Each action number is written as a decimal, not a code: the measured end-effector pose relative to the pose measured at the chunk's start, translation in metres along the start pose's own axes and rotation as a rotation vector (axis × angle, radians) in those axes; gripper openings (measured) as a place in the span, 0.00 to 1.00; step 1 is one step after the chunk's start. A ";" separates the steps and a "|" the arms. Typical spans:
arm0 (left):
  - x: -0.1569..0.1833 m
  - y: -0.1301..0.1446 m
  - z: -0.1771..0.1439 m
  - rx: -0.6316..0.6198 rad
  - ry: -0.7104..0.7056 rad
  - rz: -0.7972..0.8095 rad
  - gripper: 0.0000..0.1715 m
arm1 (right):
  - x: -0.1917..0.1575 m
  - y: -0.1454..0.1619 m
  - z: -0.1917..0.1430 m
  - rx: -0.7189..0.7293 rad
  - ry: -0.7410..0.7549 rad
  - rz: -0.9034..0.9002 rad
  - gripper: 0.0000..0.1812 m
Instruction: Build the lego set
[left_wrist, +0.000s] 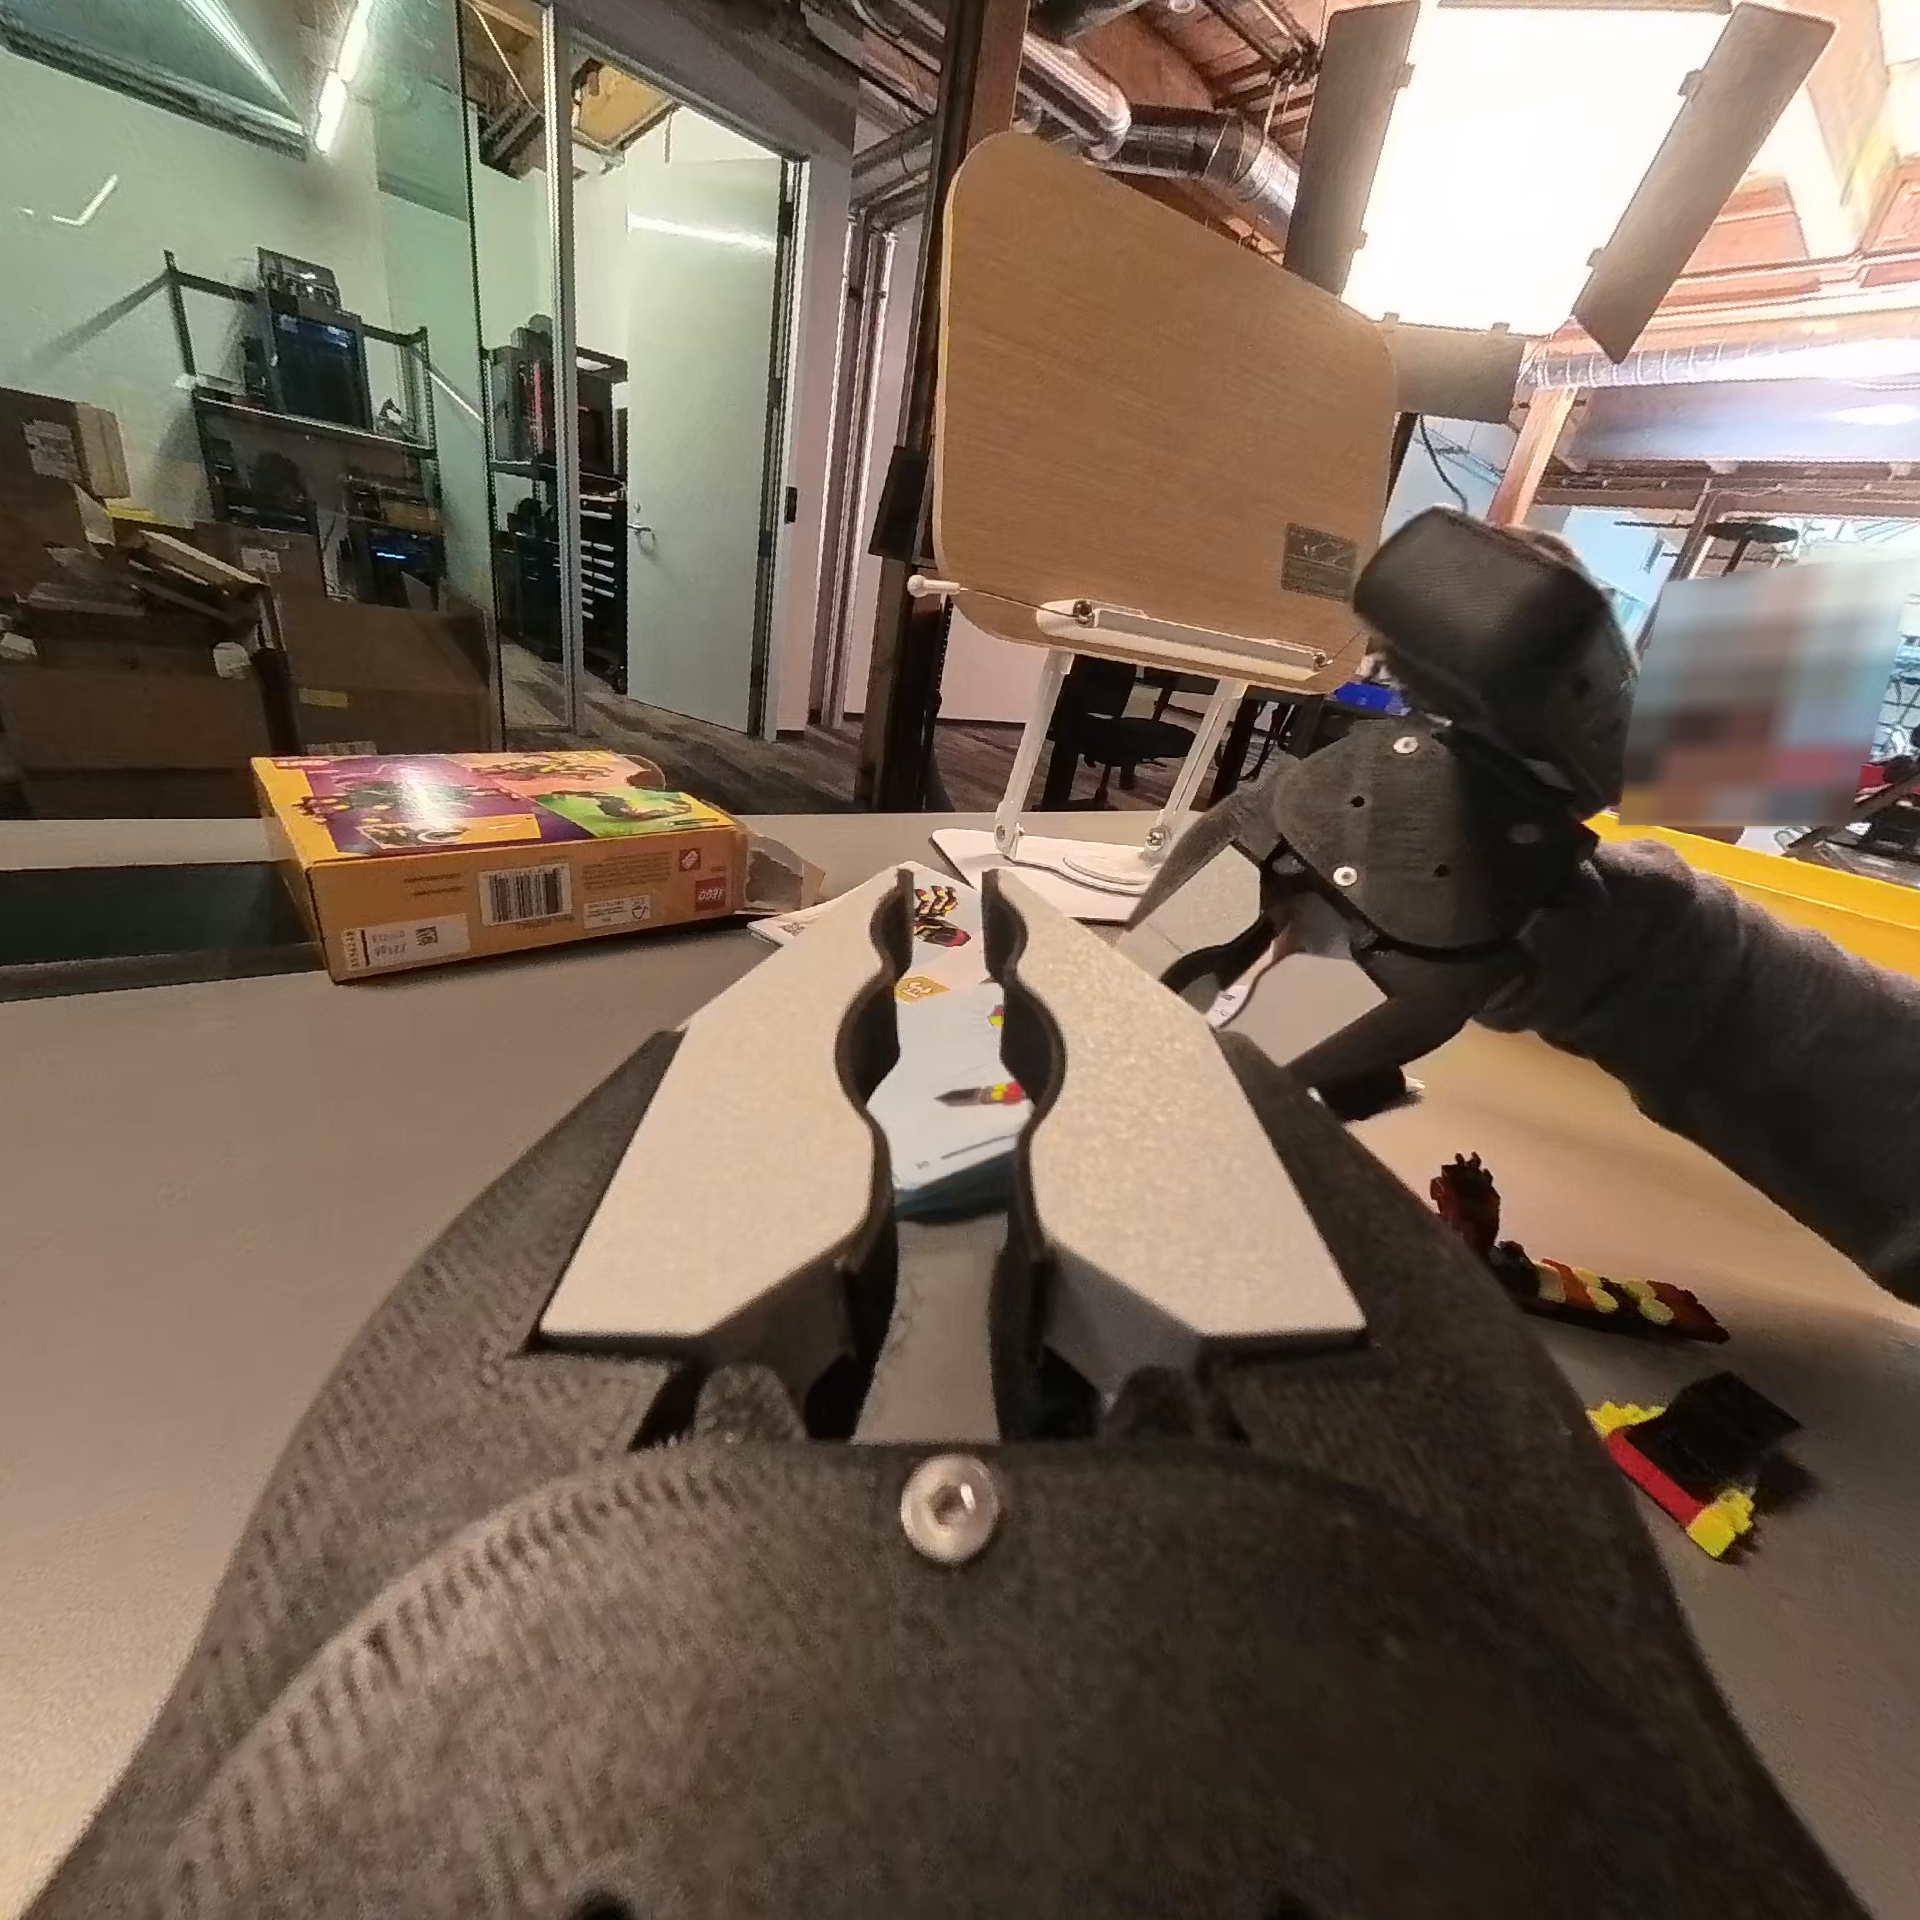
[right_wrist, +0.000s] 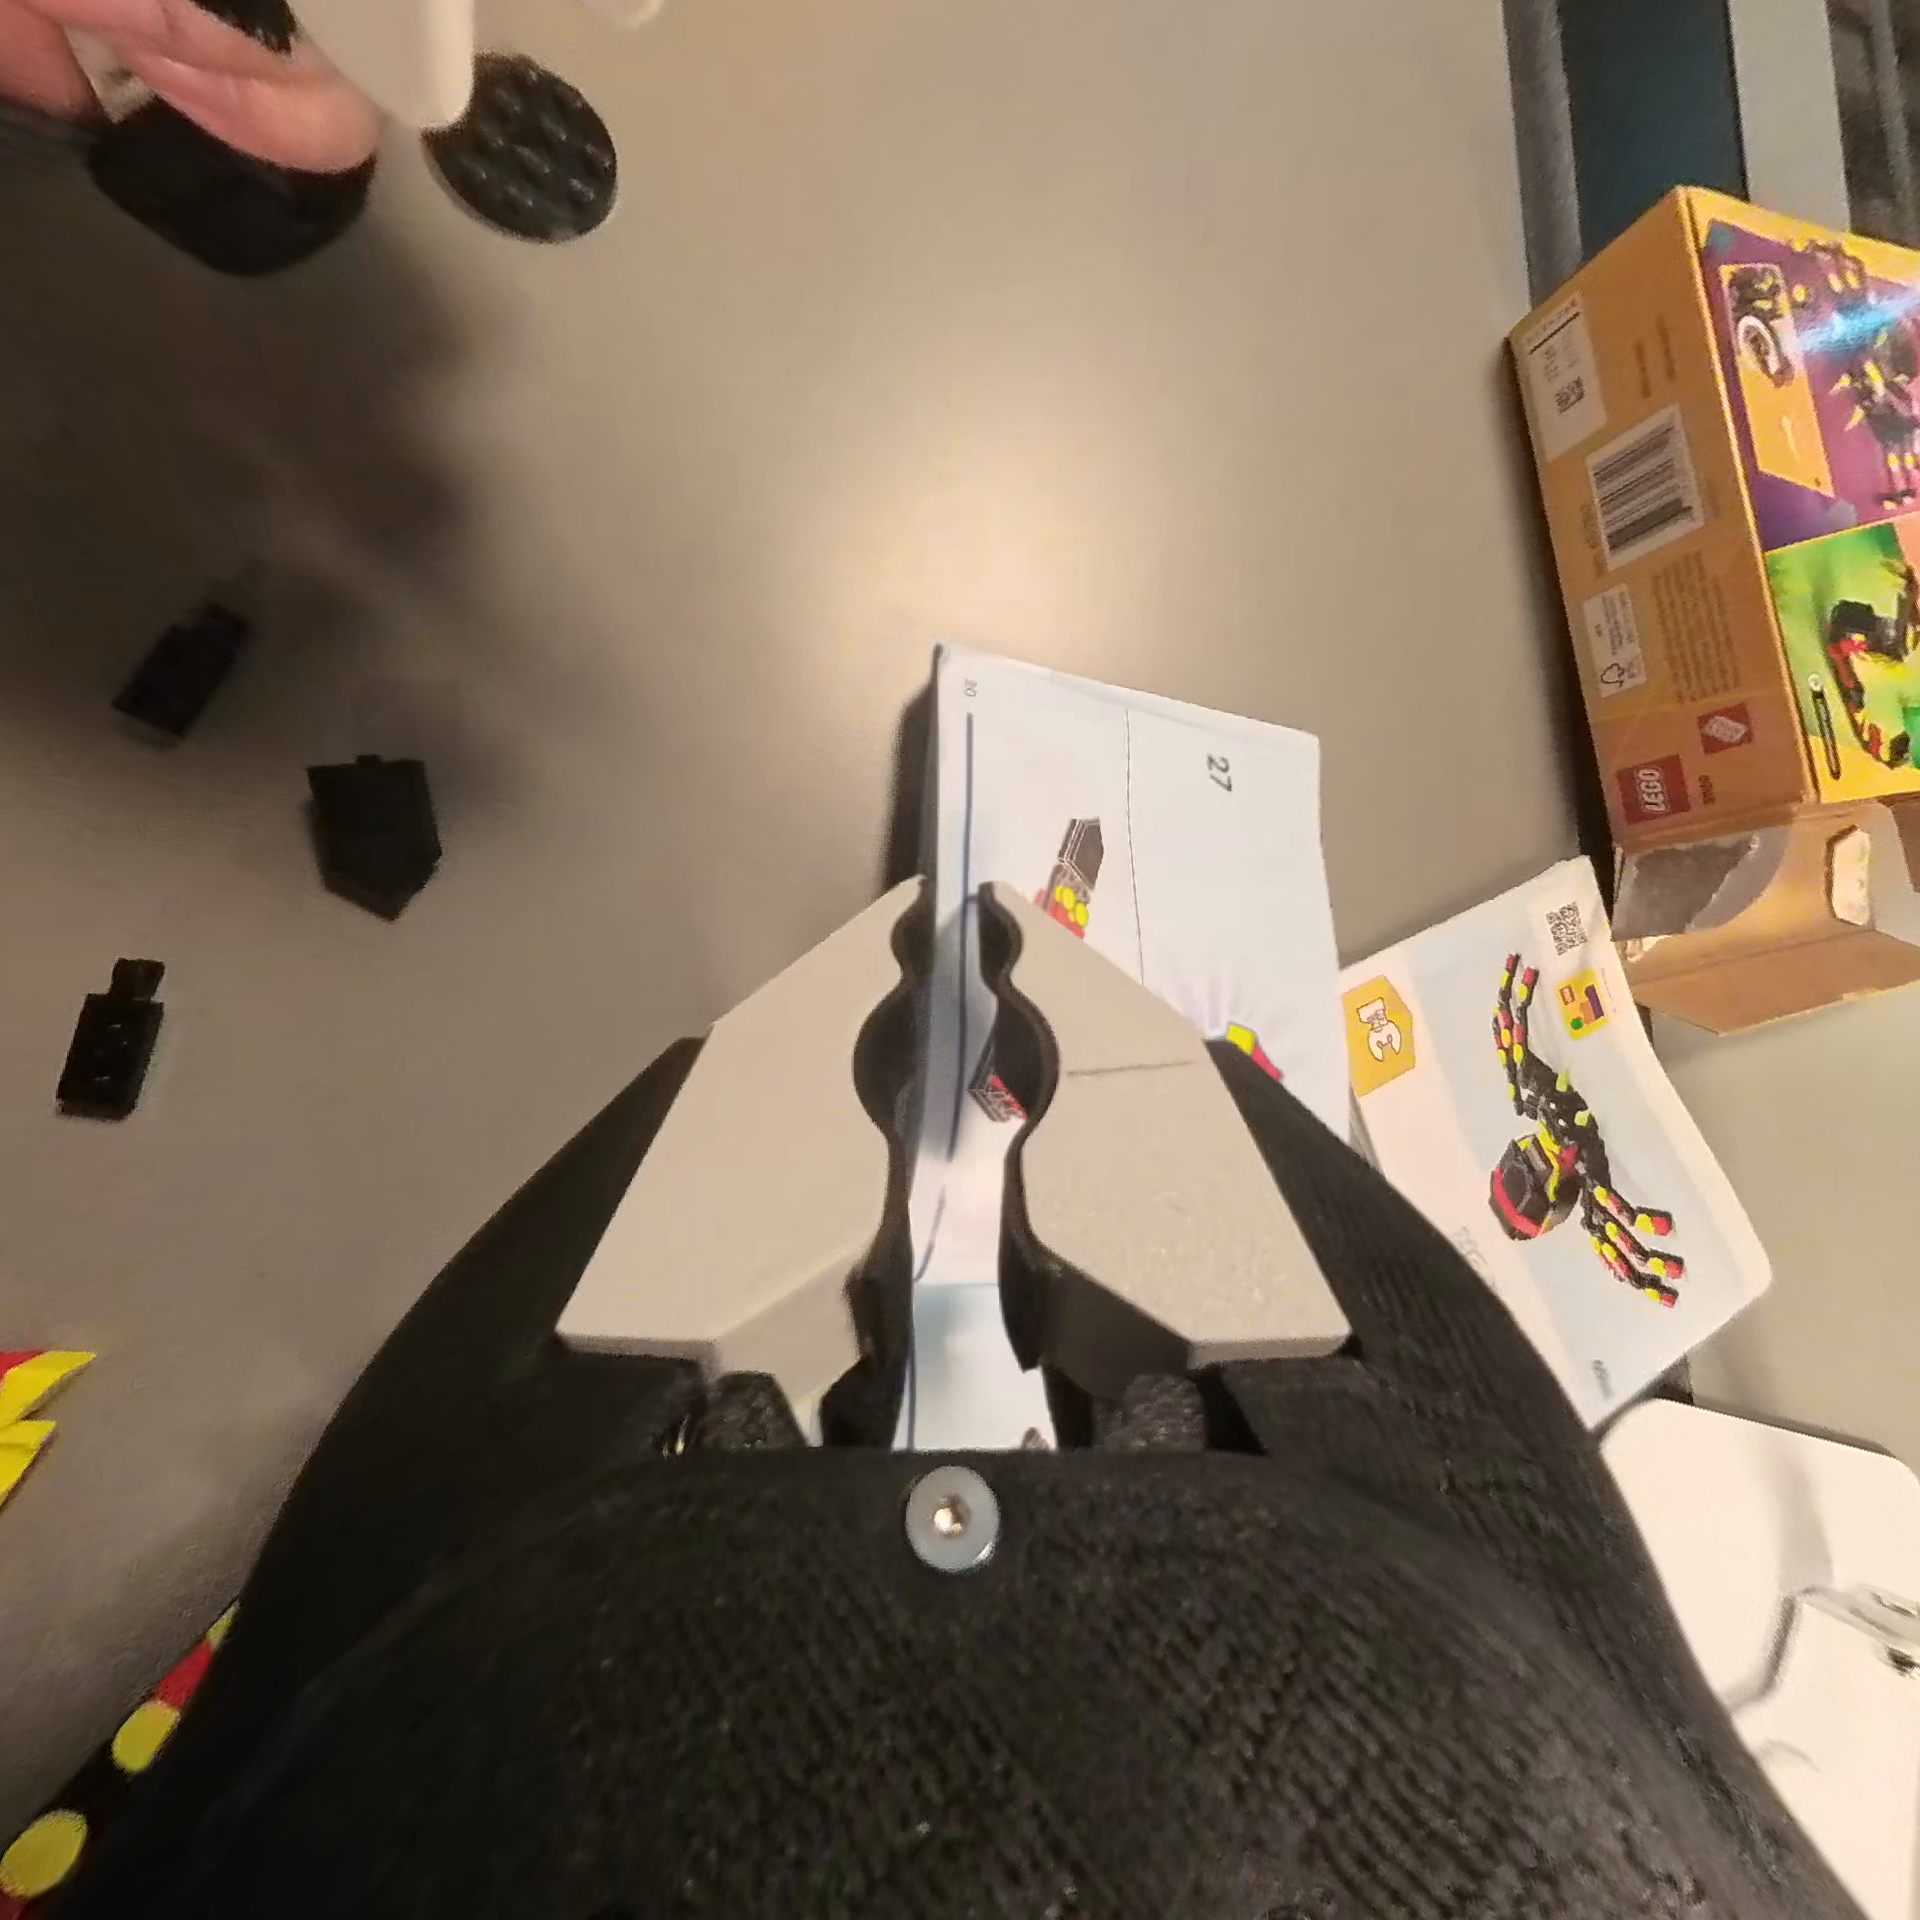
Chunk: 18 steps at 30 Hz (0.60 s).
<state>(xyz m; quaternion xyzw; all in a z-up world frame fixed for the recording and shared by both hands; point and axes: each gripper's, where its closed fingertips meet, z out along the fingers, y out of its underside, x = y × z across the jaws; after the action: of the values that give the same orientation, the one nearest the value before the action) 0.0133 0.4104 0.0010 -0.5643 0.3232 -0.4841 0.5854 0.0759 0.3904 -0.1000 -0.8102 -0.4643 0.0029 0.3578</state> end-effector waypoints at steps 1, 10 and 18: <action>0.000 0.000 0.000 -0.001 0.001 -0.001 0.07 | 0.000 0.000 -0.001 0.008 -0.001 0.005 0.02; 0.000 0.000 0.000 0.000 0.009 -0.012 0.07 | 0.001 -0.008 -0.014 0.136 -0.034 0.177 0.00; 0.004 0.015 0.006 -0.102 0.088 -0.201 0.11 | 0.007 -0.015 -0.037 0.340 0.085 0.182 0.00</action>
<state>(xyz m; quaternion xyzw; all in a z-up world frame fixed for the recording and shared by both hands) 0.0233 0.4076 -0.0118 -0.6012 0.3146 -0.5477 0.4896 0.0814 0.3783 -0.0615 -0.7761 -0.3666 0.0794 0.5068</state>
